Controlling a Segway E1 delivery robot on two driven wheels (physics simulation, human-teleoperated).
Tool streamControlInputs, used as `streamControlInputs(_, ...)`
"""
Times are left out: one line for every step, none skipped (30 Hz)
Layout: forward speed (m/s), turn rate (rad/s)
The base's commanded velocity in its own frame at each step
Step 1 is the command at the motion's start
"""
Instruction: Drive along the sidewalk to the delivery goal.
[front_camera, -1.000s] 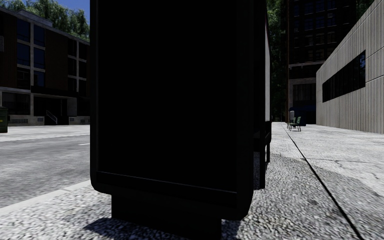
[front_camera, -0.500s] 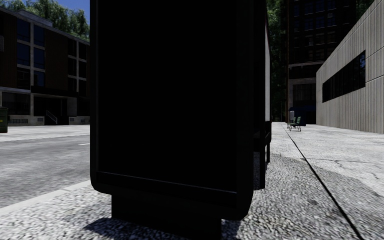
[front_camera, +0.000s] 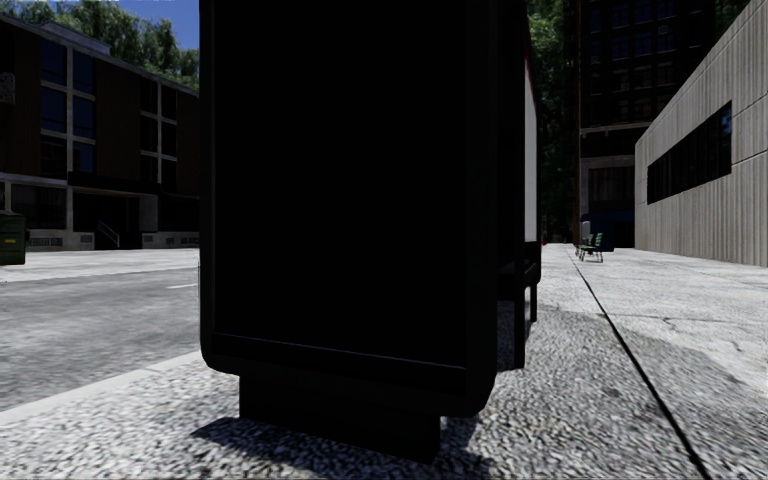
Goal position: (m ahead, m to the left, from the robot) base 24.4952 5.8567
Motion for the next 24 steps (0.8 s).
streamControlInputs(-0.44,0.47)
streamControlInputs(-0.44,0.47)
streamControlInputs(-0.44,0.47)
streamControlInputs(-0.48,0.47)
streamControlInputs(-0.52,0.47)
streamControlInputs(-0.55,0.47)
streamControlInputs(-0.56,0.47)
streamControlInputs(-0.56,0.47)
streamControlInputs(-0.56,0.47)
streamControlInputs(-0.56,0.48)
streamControlInputs(-0.56,0.49)
streamControlInputs(-0.56,0.5)
streamControlInputs(-0.56,0.5)
streamControlInputs(-0.56,0.5)
streamControlInputs(-0.56,0.5)
streamControlInputs(-0.56,0.5)
streamControlInputs(-0.56,0.5)
streamControlInputs(-0.56,0.5)
streamControlInputs(-0.56,0.5)
streamControlInputs(-0.56,0.5)
streamControlInputs(-0.56,0.51)
streamControlInputs(-0.56,0.51)
streamControlInputs(-0.56,0.51)
streamControlInputs(-0.56,0.51)
